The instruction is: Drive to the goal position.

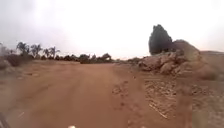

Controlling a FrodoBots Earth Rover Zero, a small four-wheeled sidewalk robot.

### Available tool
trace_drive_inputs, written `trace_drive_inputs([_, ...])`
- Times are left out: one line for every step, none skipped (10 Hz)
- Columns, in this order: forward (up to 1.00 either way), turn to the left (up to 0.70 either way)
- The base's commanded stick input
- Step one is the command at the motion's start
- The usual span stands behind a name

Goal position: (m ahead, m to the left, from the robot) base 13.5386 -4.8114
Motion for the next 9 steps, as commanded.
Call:
trace_drive_inputs([0.5,0.0])
trace_drive_inputs([0.5,0.0])
trace_drive_inputs([0.5,0.0])
trace_drive_inputs([0.5,0.0])
trace_drive_inputs([0.5,0.0])
trace_drive_inputs([0.5,0.0])
trace_drive_inputs([0.5,0.0])
trace_drive_inputs([0.5,0.12])
trace_drive_inputs([0.5,0.33])
